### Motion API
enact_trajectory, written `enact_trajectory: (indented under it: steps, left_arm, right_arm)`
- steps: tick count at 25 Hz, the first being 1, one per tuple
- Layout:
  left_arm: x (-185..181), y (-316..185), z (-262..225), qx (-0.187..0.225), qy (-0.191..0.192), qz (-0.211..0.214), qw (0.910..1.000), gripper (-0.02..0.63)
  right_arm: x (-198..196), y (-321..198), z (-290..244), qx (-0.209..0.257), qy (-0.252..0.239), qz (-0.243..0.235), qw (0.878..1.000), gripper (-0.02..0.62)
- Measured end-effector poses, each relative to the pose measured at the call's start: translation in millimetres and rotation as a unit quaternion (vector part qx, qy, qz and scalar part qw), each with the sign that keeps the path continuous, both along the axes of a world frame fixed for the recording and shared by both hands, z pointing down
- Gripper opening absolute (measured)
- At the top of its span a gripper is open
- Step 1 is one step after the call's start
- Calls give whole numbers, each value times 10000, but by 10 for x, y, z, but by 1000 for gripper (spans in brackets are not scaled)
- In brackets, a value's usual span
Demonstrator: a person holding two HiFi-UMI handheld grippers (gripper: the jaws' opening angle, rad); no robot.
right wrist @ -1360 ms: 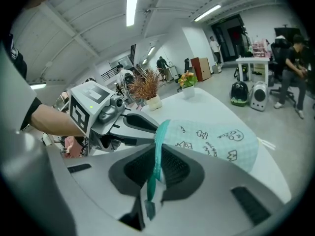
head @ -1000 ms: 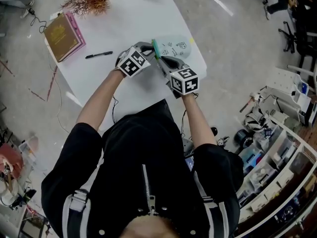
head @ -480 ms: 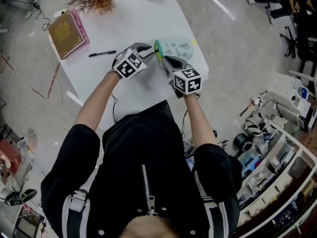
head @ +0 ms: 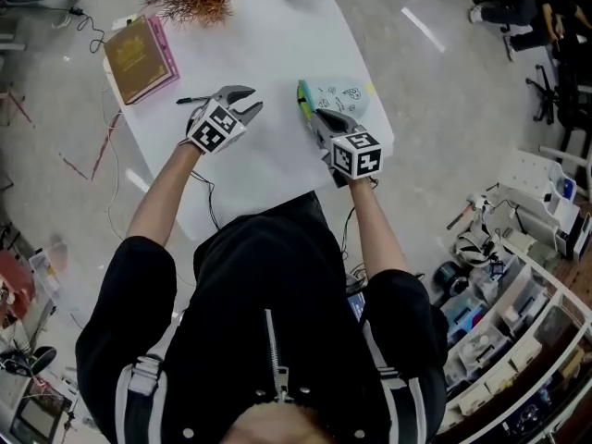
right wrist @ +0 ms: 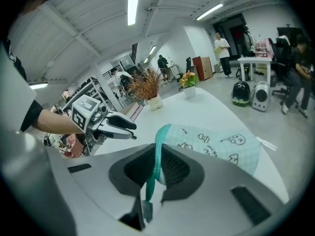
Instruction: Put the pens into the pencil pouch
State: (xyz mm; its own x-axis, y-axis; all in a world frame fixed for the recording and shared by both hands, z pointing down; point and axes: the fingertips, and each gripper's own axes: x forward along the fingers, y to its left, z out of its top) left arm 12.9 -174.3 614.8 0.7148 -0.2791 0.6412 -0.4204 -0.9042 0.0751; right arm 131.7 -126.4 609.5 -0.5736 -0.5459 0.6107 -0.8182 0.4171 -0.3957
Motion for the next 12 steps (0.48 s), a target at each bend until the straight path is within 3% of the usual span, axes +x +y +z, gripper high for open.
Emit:
enact_trajectory:
  steps: [4,12]
  left_arm:
    - [-351,-13,72,38,-263,-143,9995,126]
    - [-1208,-96,419,47,-1151,-303,9929,134]
  right_arm:
    - [18,-24,-92,11,-19,124,9999,44]
    - [12,-7,-39,-54,-41,118,9999,44]
